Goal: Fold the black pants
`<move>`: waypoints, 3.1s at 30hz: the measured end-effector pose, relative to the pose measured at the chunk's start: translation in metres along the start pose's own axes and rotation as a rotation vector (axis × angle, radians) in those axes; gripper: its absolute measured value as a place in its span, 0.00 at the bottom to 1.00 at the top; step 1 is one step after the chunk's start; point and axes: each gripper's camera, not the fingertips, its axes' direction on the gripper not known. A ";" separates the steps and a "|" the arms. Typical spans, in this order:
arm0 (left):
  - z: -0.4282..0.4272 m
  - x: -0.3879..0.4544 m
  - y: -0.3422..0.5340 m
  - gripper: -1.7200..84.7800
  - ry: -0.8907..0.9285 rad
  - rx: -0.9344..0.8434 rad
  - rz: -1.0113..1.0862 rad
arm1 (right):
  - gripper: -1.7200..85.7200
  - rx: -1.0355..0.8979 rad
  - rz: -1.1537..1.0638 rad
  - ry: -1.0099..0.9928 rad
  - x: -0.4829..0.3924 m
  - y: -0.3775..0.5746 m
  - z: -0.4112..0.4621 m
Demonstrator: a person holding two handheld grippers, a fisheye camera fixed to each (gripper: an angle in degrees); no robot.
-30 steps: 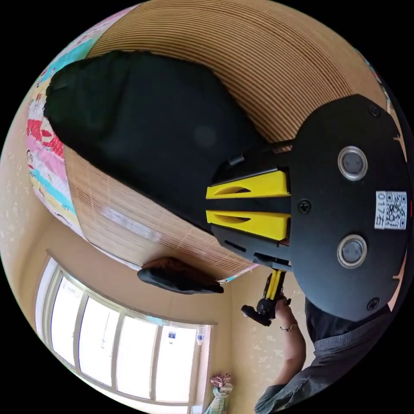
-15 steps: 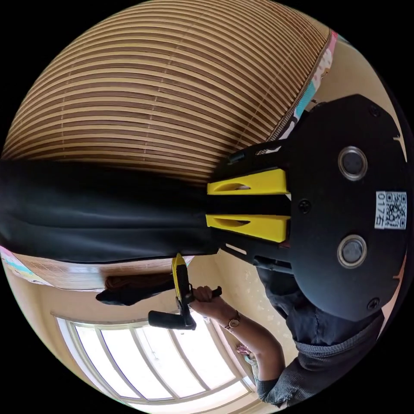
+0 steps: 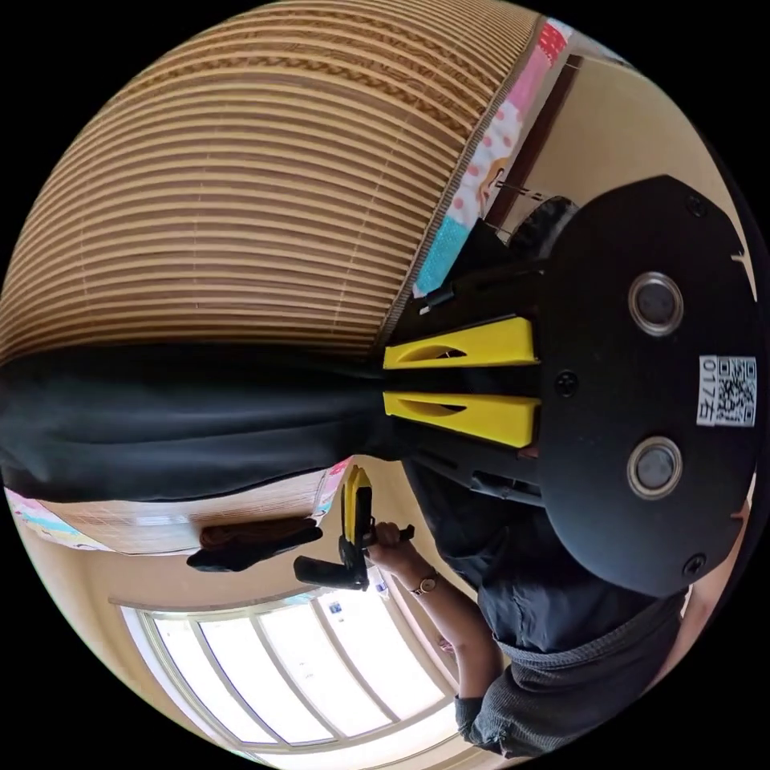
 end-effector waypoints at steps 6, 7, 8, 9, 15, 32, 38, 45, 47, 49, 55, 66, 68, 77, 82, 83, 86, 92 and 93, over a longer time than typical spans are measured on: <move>-0.069 -0.040 -0.038 0.13 0.281 0.359 -0.019 | 0.16 0.251 0.001 -0.186 0.061 -0.053 -0.062; -0.075 -0.044 -0.046 0.14 0.305 0.378 -0.022 | 0.16 0.273 -0.005 -0.207 0.073 -0.073 -0.069; -0.085 -0.051 -0.064 0.14 0.340 0.404 -0.028 | 0.16 0.282 -0.007 -0.223 0.084 -0.094 -0.073; -0.095 -0.054 -0.083 0.15 0.347 0.417 -0.023 | 0.16 0.285 -0.018 -0.242 0.088 -0.106 -0.075; -0.099 -0.038 -0.158 0.12 0.293 0.323 0.049 | 0.12 0.225 -0.080 -0.338 0.107 -0.192 -0.069; -0.136 0.081 0.135 0.07 0.507 0.522 0.596 | 0.03 0.366 -0.638 -0.686 0.031 0.032 -0.137; -0.190 0.181 0.244 0.07 0.465 0.662 0.914 | 0.02 0.407 -0.965 -0.604 -0.072 0.103 -0.218; -0.258 0.257 0.269 0.07 0.352 0.832 1.071 | 0.03 0.503 -1.011 -0.274 -0.150 0.097 -0.294; -0.261 0.255 0.243 0.07 0.264 0.869 1.033 | 0.03 0.499 -0.925 -0.182 -0.138 0.047 -0.299; -0.259 0.243 0.197 0.07 0.234 0.845 0.909 | 0.03 0.482 -0.792 -0.157 -0.114 -0.007 -0.296; -0.210 0.172 0.026 0.07 0.111 0.764 0.579 | 0.03 0.418 -0.548 -0.130 -0.015 -0.169 -0.253; -0.008 0.040 -0.015 0.07 0.160 0.367 0.312 | 0.07 0.223 -0.238 -0.061 0.099 -0.128 -0.090; 0.031 0.021 -0.014 0.07 0.131 0.291 0.223 | 0.09 0.166 -0.036 -0.077 0.143 -0.122 -0.053; -0.001 -0.066 -0.062 0.19 0.331 0.434 -0.027 | 0.22 0.405 0.097 -0.270 0.184 -0.176 -0.103; -0.040 -0.087 -0.141 0.24 0.265 0.435 -0.012 | 0.30 0.304 0.039 -0.220 0.178 -0.268 -0.104; -0.043 -0.093 -0.161 0.25 0.277 0.418 -0.004 | 0.30 0.272 0.047 -0.187 0.178 -0.288 -0.100; -0.037 -0.101 -0.203 0.24 0.252 0.308 0.005 | 0.27 0.198 0.044 -0.217 0.183 -0.324 -0.077; -0.030 -0.122 -0.209 0.16 0.337 0.260 -0.044 | 0.19 0.186 0.093 -0.327 0.192 -0.331 -0.033; -0.031 -0.124 -0.200 0.15 0.348 0.265 -0.040 | 0.19 0.184 0.088 -0.345 0.193 -0.327 -0.031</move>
